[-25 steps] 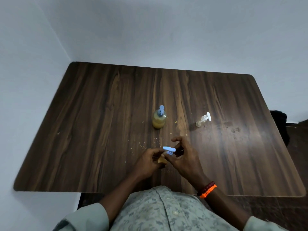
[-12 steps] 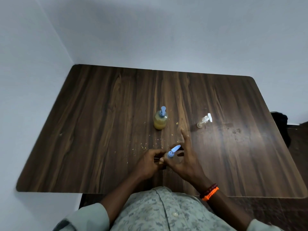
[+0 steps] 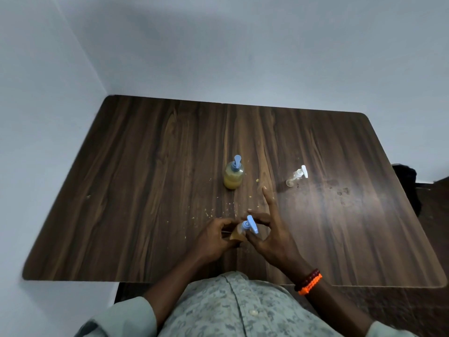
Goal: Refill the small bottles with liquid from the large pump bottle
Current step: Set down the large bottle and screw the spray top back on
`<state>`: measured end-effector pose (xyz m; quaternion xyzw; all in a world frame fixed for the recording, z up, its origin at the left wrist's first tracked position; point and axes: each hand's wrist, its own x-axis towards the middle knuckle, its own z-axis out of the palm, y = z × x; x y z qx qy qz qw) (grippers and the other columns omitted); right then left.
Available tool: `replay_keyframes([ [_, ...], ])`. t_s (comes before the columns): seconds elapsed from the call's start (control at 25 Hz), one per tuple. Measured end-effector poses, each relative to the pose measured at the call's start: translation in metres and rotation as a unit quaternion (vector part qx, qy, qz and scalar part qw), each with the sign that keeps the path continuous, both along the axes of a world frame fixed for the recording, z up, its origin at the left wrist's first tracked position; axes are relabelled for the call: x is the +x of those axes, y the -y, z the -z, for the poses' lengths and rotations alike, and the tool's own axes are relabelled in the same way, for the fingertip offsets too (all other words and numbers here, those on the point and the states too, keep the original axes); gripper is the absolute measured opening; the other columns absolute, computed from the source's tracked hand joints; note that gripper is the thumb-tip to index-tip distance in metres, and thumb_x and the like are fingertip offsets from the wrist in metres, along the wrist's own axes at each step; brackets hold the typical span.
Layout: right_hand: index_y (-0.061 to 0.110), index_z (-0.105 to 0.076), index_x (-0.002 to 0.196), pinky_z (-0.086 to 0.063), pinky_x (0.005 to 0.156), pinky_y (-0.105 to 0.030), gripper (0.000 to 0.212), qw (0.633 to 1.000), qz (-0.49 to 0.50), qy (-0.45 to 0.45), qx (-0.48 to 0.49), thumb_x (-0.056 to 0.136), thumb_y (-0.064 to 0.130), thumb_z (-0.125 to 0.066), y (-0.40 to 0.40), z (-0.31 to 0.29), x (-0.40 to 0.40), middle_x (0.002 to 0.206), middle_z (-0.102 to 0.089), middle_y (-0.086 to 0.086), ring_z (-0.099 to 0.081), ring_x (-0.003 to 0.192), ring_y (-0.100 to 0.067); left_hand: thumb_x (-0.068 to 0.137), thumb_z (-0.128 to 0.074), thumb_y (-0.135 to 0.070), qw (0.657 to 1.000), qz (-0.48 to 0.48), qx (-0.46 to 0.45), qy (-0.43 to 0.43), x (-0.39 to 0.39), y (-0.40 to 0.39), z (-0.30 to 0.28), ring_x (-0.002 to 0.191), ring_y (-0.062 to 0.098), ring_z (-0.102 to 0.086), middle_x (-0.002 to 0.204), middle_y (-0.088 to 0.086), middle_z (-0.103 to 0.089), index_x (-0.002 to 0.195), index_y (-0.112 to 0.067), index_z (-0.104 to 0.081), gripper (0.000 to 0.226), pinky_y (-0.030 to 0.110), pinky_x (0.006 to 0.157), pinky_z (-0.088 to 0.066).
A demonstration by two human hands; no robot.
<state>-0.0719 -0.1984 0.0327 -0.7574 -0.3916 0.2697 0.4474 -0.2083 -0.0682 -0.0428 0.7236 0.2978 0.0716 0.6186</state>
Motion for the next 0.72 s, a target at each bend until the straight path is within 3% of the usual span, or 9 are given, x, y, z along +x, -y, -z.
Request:
replay_keyframes([
  [0.16,0.014,-0.031,0.155,-0.056,0.093,-0.016,0.103,1.0,0.015,0.02,0.0,0.074,0.012,-0.094,-0.001,0.006,0.001,0.101,-0.074,-0.006,-0.072,0.099,-0.011,0.085,-0.087,-0.016,1.0,0.012,-0.01,0.002,0.0,0.002,-0.001,0.111,0.01,-0.076,0.12,-0.003,-0.08,0.125,-0.018,-0.077,0.041,0.029,0.094,-0.064],
  [0.24,0.016,-0.028,0.158,-0.051,0.09,-0.006,0.106,1.0,0.007,-0.005,-0.016,0.075,0.015,-0.094,0.001,0.008,0.003,0.111,-0.072,0.002,-0.07,0.106,-0.004,0.084,-0.088,-0.017,1.0,0.006,-0.02,0.003,0.0,0.002,-0.001,0.11,0.008,-0.077,0.118,-0.007,-0.081,0.122,-0.024,-0.078,0.04,0.025,0.091,-0.064],
  [0.36,0.021,-0.044,0.152,-0.048,0.083,0.002,0.083,0.998,-0.007,-0.032,-0.054,0.082,0.013,-0.088,0.003,0.011,0.006,0.112,-0.075,0.006,-0.07,0.113,-0.001,0.08,-0.09,-0.02,1.0,0.007,-0.005,0.002,-0.002,0.003,-0.004,0.108,0.001,-0.076,0.113,-0.016,-0.081,0.116,-0.038,-0.078,0.041,0.017,0.089,-0.06],
  [0.44,0.021,-0.057,0.14,-0.049,0.078,0.002,0.068,0.997,0.013,-0.035,-0.064,0.081,0.013,-0.089,0.003,0.013,0.006,0.113,-0.077,0.001,-0.072,0.111,-0.004,0.081,-0.09,-0.018,1.0,0.005,0.0,0.007,0.0,0.004,-0.001,0.11,0.004,-0.076,0.117,-0.01,-0.081,0.121,-0.027,-0.079,0.042,0.021,0.091,-0.062],
  [0.56,0.023,-0.067,0.125,-0.052,0.074,-0.002,0.054,0.997,0.049,-0.034,-0.046,0.077,0.015,-0.091,0.003,0.016,0.003,0.107,-0.077,0.012,-0.072,0.097,0.01,0.084,-0.086,-0.01,0.999,-0.023,-0.019,0.014,0.005,0.01,0.002,0.11,0.015,-0.078,0.115,-0.003,-0.082,0.122,-0.017,-0.079,0.039,0.036,0.091,-0.066],
  [0.72,0.022,-0.08,0.101,-0.058,0.078,-0.014,0.028,0.993,0.104,-0.029,-0.043,0.077,0.019,-0.091,0.001,0.026,0.012,0.093,-0.081,0.011,-0.075,0.091,0.004,0.081,-0.086,-0.003,0.999,-0.037,-0.009,0.018,0.023,0.02,0.0,0.107,0.014,-0.079,0.112,-0.002,-0.083,0.122,-0.014,-0.079,0.044,0.033,0.091,-0.065],
])
